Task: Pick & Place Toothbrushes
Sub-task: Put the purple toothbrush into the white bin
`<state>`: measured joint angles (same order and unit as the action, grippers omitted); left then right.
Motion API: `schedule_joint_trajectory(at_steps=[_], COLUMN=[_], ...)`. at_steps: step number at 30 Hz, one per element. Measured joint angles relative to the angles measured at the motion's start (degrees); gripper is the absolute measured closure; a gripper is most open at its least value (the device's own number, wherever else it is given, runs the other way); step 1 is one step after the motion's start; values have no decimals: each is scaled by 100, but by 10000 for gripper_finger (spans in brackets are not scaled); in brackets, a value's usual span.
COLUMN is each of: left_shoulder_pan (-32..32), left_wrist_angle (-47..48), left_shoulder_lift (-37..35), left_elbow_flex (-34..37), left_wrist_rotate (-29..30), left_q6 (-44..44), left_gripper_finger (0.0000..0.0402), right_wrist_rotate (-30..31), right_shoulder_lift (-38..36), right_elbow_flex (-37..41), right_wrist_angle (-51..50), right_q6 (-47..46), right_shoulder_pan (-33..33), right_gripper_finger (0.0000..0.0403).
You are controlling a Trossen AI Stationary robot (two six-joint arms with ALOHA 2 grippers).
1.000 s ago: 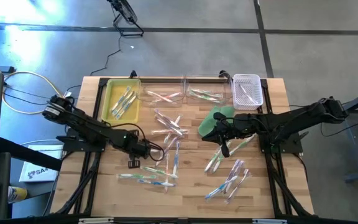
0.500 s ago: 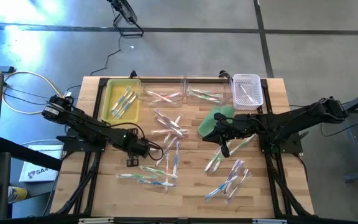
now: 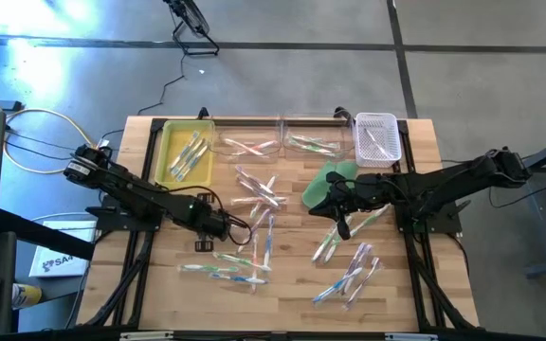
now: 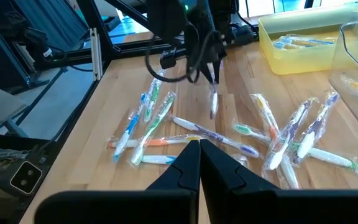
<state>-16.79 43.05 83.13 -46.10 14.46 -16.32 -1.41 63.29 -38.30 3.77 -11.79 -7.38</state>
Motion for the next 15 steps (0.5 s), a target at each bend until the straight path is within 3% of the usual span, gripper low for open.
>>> schedule_joint_trajectory(at_steps=[8, 15], left_shoulder_pan=[611, 1254], left_wrist_angle=[311, 297], left_shoulder_lift=[-2, -2], left_elbow_flex=[-1245, -2461], left_wrist_rotate=[414, 431], left_q6=[1666, 3291], left_gripper_finger=[373, 373], right_wrist_rotate=[-4, -22], right_shoulder_lift=[0, -83], right_elbow_flex=[0, 0], right_wrist_angle=[-17, -28], right_q6=[0, -187], right_shoulder_pan=[-1, 0], right_gripper_finger=[401, 401])
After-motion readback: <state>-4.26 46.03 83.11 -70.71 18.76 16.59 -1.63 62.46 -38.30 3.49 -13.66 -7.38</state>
